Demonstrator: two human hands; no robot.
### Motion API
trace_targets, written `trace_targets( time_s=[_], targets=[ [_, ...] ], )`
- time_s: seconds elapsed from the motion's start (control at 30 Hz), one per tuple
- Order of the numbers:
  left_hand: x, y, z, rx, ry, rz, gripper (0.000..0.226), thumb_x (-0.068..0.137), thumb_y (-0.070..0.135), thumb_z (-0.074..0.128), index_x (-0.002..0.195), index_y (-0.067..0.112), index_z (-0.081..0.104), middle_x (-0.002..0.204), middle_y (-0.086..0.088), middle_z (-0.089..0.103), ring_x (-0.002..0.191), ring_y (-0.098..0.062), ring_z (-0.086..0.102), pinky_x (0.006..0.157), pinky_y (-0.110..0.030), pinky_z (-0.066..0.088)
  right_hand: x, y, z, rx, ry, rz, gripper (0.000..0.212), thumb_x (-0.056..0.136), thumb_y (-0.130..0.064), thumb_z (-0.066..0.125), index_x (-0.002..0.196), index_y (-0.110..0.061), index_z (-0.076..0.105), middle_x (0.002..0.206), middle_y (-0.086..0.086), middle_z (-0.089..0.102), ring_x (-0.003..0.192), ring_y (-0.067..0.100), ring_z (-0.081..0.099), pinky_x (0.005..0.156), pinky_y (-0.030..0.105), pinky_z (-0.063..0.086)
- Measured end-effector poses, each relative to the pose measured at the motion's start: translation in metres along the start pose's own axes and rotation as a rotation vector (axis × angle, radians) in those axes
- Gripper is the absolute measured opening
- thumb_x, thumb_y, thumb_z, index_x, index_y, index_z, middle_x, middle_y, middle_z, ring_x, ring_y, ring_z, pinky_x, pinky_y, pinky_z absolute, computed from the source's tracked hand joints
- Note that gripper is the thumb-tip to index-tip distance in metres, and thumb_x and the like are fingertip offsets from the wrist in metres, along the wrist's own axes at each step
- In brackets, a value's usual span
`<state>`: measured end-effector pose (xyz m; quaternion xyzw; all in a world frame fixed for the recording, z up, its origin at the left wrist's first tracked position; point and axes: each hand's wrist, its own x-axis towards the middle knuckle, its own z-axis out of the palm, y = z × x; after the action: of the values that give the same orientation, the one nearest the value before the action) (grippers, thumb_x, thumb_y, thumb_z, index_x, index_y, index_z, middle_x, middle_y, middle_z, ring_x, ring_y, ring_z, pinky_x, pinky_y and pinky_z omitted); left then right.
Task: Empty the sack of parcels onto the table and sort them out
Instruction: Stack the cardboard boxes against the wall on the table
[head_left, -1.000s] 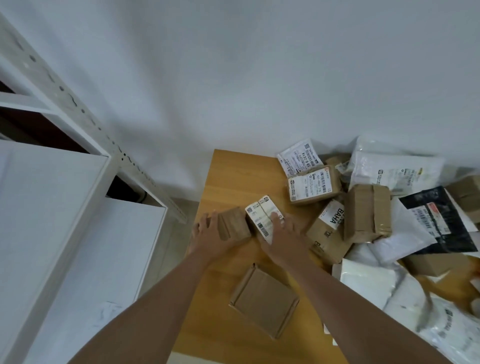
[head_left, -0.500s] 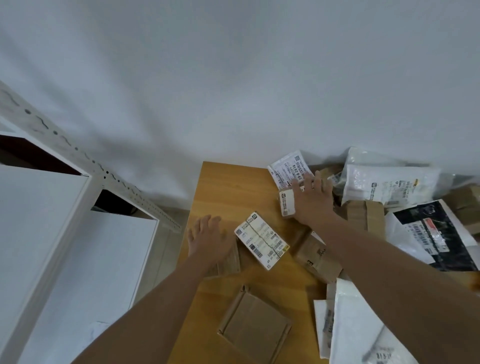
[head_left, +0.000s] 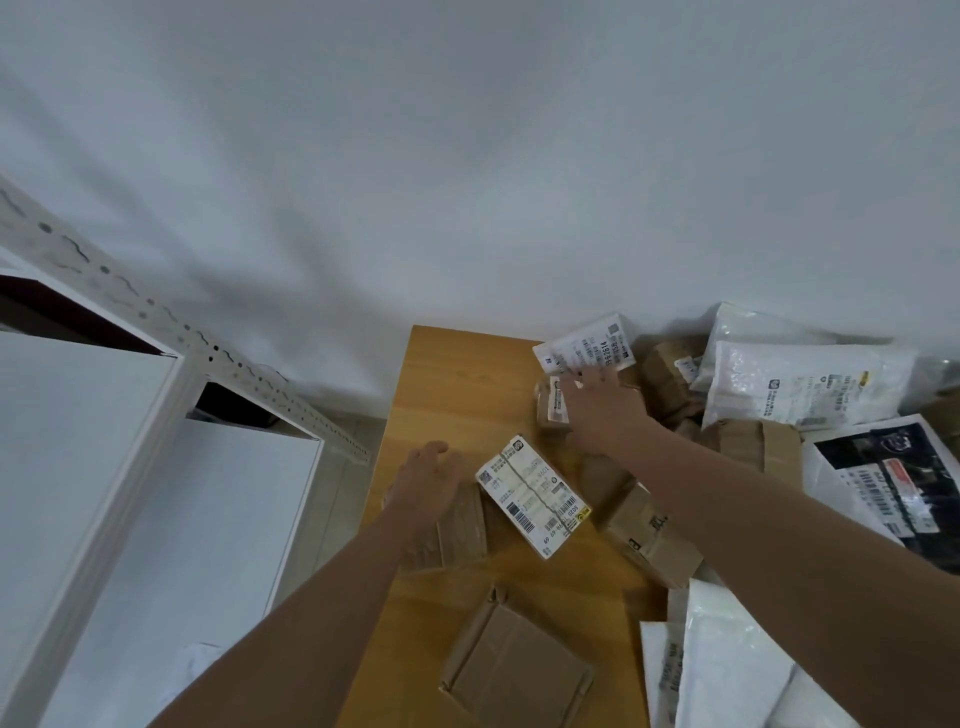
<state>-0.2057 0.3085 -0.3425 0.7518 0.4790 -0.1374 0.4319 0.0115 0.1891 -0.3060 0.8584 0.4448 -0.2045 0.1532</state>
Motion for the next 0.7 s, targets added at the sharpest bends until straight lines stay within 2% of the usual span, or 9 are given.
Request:
trace_targets(
  time_s=[0.07,0.17,0.23,0.3,0.37,0.43,0.5,0.6,0.7],
  targets=[
    [0.001,-0.001,-0.002,-0.018,0.016,0.006,0.049,0.099,0.047,0.036,0.144,0.025,0.039,0.149,-0.001,0.04,0.131,-0.024,0.043,0.108,-0.046,0.036,0.007,-0.01,0.006,0.116,-0.087,-0.05,0.07,0.09,-0.021,0.062,0.148,-0.026,0.024,0.149,0.015,0.025,0.135,0.039,0.032,0.097,0.048,0.048],
    [0.005,0.001,-0.004,-0.066,0.045,0.024,0.046,0.101,0.038,0.036,0.144,0.022,0.039,0.147,-0.003,0.042,0.129,-0.023,0.043,0.102,-0.038,0.037,0.017,-0.025,0.019,0.258,-0.091,-0.105,0.069,0.091,-0.017,0.056,0.15,-0.026,0.021,0.151,0.014,0.027,0.129,0.038,0.043,0.097,0.05,0.049],
    [0.008,0.005,-0.007,-0.108,0.067,0.045,0.045,0.101,0.035,0.037,0.144,0.021,0.04,0.146,-0.004,0.043,0.127,-0.022,0.044,0.1,-0.036,0.037,0.025,-0.036,0.018,0.348,-0.056,-0.172,0.058,0.093,-0.021,0.056,0.146,-0.022,0.031,0.143,0.012,0.038,0.123,0.033,0.049,0.095,0.045,0.05],
    [0.013,0.012,-0.009,-0.132,0.099,0.058,0.043,0.101,0.032,0.037,0.143,0.022,0.041,0.145,-0.005,0.044,0.121,-0.019,0.046,0.096,-0.033,0.037,0.033,-0.047,0.008,0.54,-0.049,-0.235,0.046,0.095,-0.023,0.055,0.138,-0.018,0.044,0.133,0.007,0.051,0.112,0.024,0.056,0.09,0.037,0.051],
    [0.019,0.019,-0.01,-0.133,0.132,0.066,0.041,0.102,0.03,0.036,0.142,0.025,0.042,0.144,-0.006,0.043,0.12,-0.02,0.046,0.095,-0.034,0.038,0.037,-0.051,0.002,0.662,-0.001,-0.241,0.044,0.097,-0.016,0.049,0.141,-0.015,0.045,0.134,0.004,0.053,0.112,0.02,0.056,0.091,0.035,0.05],
    [0.026,0.025,-0.01,-0.113,0.161,0.085,0.039,0.102,0.028,0.034,0.14,0.028,0.044,0.145,-0.006,0.04,0.125,-0.023,0.044,0.096,-0.035,0.038,0.038,-0.047,0.006,0.62,0.15,-0.147,0.042,0.098,-0.016,0.044,0.14,-0.014,0.046,0.133,0.006,0.053,0.116,0.024,0.054,0.094,0.041,0.05],
    [0.033,0.03,-0.008,-0.092,0.181,0.11,0.038,0.102,0.027,0.033,0.138,0.031,0.046,0.144,-0.004,0.038,0.126,-0.022,0.043,0.097,-0.034,0.038,0.036,-0.039,0.014,0.477,0.191,-0.021,0.039,0.098,-0.021,0.042,0.136,-0.016,0.048,0.133,0.01,0.048,0.121,0.031,0.048,0.097,0.047,0.048],
    [0.041,0.035,-0.003,-0.092,0.172,0.104,0.036,0.101,0.03,0.032,0.134,0.031,0.048,0.136,-0.003,0.04,0.115,-0.021,0.049,0.098,-0.042,0.046,0.037,-0.039,0.027,0.419,-0.029,-0.024,0.04,0.098,-0.028,0.044,0.137,-0.023,0.043,0.141,0.01,0.034,0.125,0.033,0.041,0.098,0.05,0.048],
    [0.05,0.038,0.002,-0.153,0.151,0.086,0.038,0.101,0.034,0.033,0.135,0.028,0.049,0.13,-0.004,0.05,0.104,-0.02,0.058,0.088,-0.042,0.055,0.05,-0.051,0.027,0.509,-0.091,-0.086,0.051,0.097,-0.029,0.046,0.147,-0.027,0.035,0.141,0.009,0.032,0.12,0.027,0.047,0.098,0.045,0.048]
  ],
)
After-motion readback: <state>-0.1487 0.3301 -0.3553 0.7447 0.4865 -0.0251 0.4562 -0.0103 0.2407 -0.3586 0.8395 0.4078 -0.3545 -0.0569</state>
